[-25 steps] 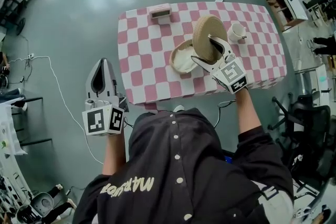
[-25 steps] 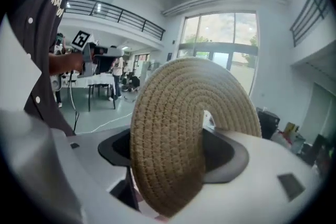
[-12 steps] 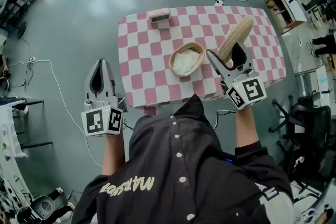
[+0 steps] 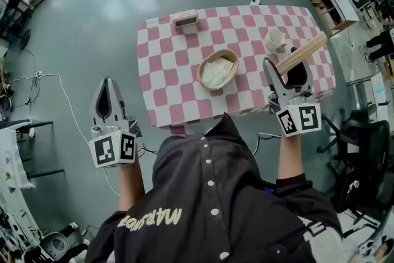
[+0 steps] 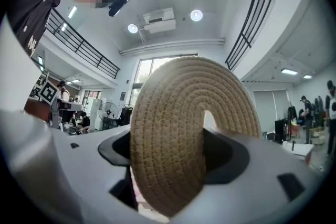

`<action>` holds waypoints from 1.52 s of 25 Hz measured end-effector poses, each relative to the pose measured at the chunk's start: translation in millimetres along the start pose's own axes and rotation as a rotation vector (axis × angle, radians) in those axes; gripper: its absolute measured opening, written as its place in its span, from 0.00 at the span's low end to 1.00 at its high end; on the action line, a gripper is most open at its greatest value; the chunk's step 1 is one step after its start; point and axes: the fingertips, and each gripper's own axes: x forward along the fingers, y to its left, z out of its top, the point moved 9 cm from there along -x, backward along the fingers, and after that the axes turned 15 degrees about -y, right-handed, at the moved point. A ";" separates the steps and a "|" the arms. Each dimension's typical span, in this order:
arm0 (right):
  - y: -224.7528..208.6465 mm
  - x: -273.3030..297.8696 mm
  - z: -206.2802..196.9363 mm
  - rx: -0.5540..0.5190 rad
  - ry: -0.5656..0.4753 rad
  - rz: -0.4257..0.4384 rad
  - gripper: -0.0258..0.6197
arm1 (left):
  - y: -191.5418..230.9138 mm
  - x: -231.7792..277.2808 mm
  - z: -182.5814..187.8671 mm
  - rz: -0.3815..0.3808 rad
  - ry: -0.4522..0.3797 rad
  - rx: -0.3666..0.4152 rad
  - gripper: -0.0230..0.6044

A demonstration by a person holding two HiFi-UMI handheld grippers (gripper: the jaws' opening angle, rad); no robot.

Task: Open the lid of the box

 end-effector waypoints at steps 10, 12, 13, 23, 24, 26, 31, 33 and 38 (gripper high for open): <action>-20.8 -21.7 3.8 -0.054 -0.006 -0.085 0.61 | 22.1 -8.4 5.7 0.063 0.000 0.036 0.05; -24.5 -25.5 2.6 -0.058 -0.006 -0.100 0.61 | 25.4 -9.7 4.5 0.075 0.005 0.041 0.05; -25.7 -27.2 2.0 -0.061 -0.005 -0.106 0.61 | 26.5 -10.0 3.5 0.079 0.009 0.042 0.05; -30.6 -37.8 -11.0 -0.072 0.030 -0.136 0.61 | 27.8 -11.2 -9.8 0.079 0.030 0.048 0.05; -30.5 -37.7 -12.8 -0.068 0.036 -0.135 0.61 | 27.7 -11.0 -10.7 0.080 0.031 0.046 0.05; -29.7 -36.5 -14.3 -0.066 0.039 -0.132 0.61 | 28.1 -9.8 -11.0 0.079 0.029 0.046 0.05; -28.2 -33.6 -13.9 -0.066 0.036 -0.129 0.61 | 26.7 -10.1 -10.8 0.076 0.025 0.045 0.05; -27.0 -32.1 -15.7 -0.065 0.042 -0.129 0.61 | 25.7 -9.9 -11.8 0.073 0.026 0.041 0.05; -25.1 -28.7 -17.7 -0.057 0.047 -0.127 0.61 | 24.9 -8.7 -11.5 0.070 0.030 0.037 0.05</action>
